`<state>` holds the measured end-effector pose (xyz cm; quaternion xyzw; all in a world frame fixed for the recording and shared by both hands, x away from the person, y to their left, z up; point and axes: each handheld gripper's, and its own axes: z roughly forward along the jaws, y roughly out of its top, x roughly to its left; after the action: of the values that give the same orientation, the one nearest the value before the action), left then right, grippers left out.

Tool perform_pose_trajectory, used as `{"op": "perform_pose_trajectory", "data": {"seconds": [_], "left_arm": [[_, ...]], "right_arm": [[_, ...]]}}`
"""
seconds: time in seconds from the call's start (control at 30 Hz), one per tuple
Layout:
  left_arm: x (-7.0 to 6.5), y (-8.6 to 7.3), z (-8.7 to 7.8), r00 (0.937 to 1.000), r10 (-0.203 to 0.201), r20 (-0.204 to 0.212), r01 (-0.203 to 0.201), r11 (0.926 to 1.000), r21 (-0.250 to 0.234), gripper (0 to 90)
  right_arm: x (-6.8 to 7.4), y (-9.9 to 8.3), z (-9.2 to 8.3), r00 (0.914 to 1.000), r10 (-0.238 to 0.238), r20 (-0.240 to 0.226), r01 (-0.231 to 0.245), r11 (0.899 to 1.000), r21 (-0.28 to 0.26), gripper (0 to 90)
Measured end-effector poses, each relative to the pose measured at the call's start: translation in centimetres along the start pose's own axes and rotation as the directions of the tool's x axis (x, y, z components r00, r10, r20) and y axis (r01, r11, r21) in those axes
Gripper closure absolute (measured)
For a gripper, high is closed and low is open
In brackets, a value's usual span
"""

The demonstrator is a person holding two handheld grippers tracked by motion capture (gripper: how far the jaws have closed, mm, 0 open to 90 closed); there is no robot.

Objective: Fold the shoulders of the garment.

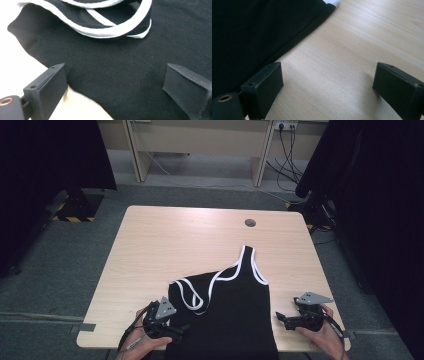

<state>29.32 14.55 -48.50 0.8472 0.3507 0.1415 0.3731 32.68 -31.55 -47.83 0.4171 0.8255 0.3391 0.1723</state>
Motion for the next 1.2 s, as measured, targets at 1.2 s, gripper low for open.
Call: {"op": "perform_pose_trajectory", "data": {"seconds": [1.2], "left_arm": [[0.1, 0.1, 0.2, 1.0000, 0.000, 0.005, 0.000, 0.9999, 0.011, 0.0]], "right_arm": [[-1.3, 6.1, 2.9, 0.9987, 0.023, -0.044, -0.026, 0.997, -0.070, 16.0]]}}
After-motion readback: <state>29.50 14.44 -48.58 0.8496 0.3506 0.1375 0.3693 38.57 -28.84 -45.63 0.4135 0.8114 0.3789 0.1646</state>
